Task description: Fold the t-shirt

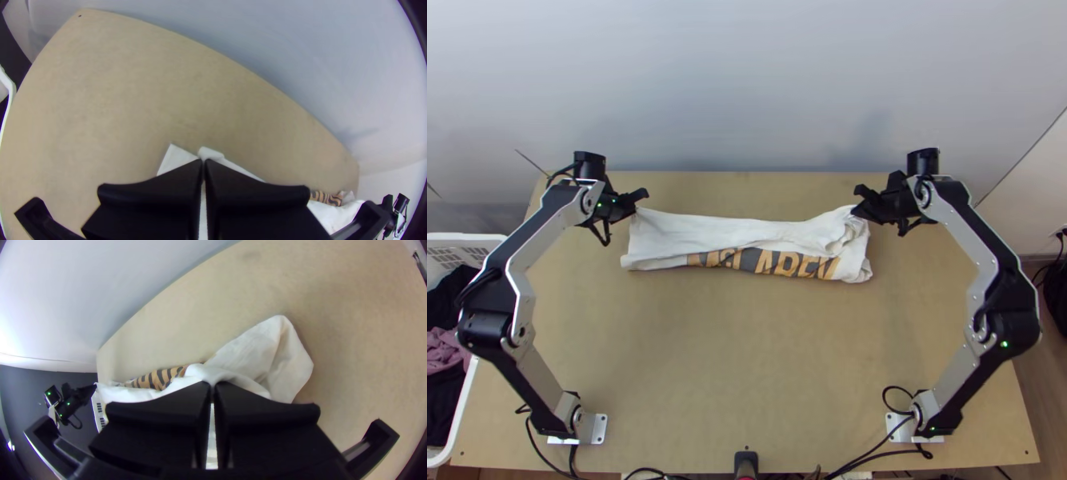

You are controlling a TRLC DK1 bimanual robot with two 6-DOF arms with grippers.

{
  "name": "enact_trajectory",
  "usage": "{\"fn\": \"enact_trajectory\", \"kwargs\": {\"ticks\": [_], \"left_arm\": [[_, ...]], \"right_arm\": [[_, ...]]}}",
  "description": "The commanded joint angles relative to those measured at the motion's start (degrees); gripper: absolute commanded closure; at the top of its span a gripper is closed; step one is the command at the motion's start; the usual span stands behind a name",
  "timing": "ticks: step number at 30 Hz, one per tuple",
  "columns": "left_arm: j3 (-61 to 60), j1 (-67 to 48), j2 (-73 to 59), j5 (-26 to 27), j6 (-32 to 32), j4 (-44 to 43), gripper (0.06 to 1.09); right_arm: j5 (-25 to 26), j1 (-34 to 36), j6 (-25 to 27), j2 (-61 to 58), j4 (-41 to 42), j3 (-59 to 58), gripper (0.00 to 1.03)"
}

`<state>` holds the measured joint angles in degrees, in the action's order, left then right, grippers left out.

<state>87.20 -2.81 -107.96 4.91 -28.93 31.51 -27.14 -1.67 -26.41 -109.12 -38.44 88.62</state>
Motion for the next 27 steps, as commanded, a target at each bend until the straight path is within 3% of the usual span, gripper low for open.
{"fn": "enact_trajectory", "kwargs": {"ticks": [1,6,7,9,11,12,13,14,16,27], "left_arm": [[2.19,-0.09,-5.06,-0.60,0.54,-2.77,1.05],[2.89,0.44,-7.35,-0.69,0.71,-4.70,1.02],[2.98,0.52,-7.44,-0.69,0.71,-4.79,0.94],[2.98,0.70,-7.00,-0.60,0.63,-4.96,0.70],[3.15,0.79,-6.38,-0.51,0.28,-4.44,0.37],[3.50,0.79,-6.21,-0.25,0.19,-3.21,0.26],[4.12,0.79,-6.03,0.01,0.19,-1.45,0.17],[4.65,0.88,-5.94,0.63,0.28,0.57,0.12],[5.00,1.14,-4.45,1.51,0.89,3.65,0.12],[-7.39,1.40,2.58,1.42,6.16,2.33,0.12]], "right_arm": [[0.24,-0.70,-0.92,-5.58,1.08,2.88,1.00],[0.15,-0.53,-0.39,-7.33,1.35,4.55,0.99],[-0.11,-0.26,-0.30,-7.33,1.43,4.72,0.91],[-0.64,0.35,-0.57,-7.33,1.35,4.63,0.62],[-1.43,0.71,-0.74,-7.16,1.26,4.37,0.31],[-2.75,0.71,-0.66,-7.16,0.82,4.46,0.12],[-3.27,0.71,-0.48,-6.81,0.20,4.46,0.03],[-3.45,0.62,-0.30,-6.19,-0.06,4.19,0.03],[-3.63,0.62,-0.04,-4.35,-0.06,3.40,0.03],[-7.49,-1.67,0.05,7.61,-2.61,2.26,0.03]]}}
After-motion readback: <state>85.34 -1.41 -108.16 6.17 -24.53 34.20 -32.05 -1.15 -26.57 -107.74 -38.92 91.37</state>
